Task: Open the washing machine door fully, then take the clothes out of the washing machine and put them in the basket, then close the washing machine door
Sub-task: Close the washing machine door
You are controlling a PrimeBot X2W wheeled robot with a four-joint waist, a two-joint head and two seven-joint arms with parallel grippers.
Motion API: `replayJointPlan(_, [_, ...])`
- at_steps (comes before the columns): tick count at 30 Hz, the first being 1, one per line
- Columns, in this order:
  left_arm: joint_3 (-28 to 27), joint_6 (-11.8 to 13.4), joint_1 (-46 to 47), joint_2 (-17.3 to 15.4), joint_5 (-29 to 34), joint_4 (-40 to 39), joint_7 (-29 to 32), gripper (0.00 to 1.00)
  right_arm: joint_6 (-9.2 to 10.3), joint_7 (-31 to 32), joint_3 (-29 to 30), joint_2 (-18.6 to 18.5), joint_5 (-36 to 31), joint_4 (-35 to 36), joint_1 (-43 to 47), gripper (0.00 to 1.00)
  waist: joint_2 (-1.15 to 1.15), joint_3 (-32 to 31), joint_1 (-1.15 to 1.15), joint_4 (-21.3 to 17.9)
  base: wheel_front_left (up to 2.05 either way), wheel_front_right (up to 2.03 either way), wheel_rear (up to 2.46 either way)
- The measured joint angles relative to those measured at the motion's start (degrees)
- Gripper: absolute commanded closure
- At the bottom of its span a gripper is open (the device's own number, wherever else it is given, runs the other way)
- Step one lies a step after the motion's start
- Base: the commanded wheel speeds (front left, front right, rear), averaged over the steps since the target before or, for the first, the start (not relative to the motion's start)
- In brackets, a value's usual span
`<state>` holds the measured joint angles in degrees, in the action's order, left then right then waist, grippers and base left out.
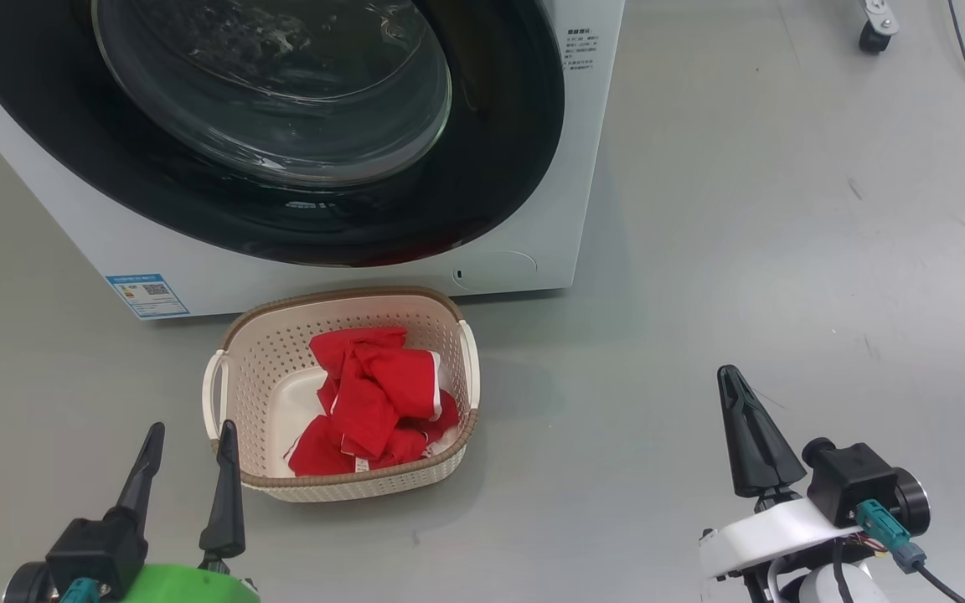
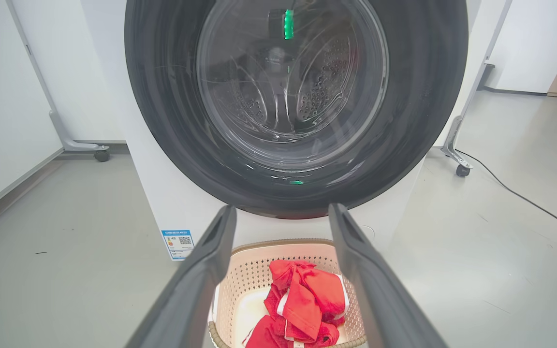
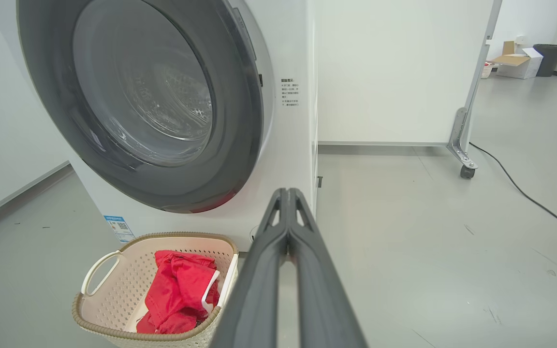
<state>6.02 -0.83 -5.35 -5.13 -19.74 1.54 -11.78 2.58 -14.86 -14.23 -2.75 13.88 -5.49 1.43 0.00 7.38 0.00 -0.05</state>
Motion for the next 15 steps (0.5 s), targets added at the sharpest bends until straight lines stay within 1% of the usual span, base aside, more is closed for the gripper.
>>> replayJointPlan(7, [0.51, 0.0, 0.2, 0.01, 0.12, -0.07, -0.24, 0.0, -0.25, 0.0, 0.69, 0.04, 0.2, -0.03, -0.02, 1.0, 0.0, 0.28, 0.0, 0.43, 0.0, 0.0, 0.0])
replayJointPlan(15, [1.68, 0.0, 1.77, 0.18, 0.77, -0.73, -0.47, 0.0, -1.49, -0.01, 1.14, -0.42, -0.03, -0.18, -2.1, 1.0, 0.0, 2.03, 0.0, 1.91, 0.0, 0.0, 0.0])
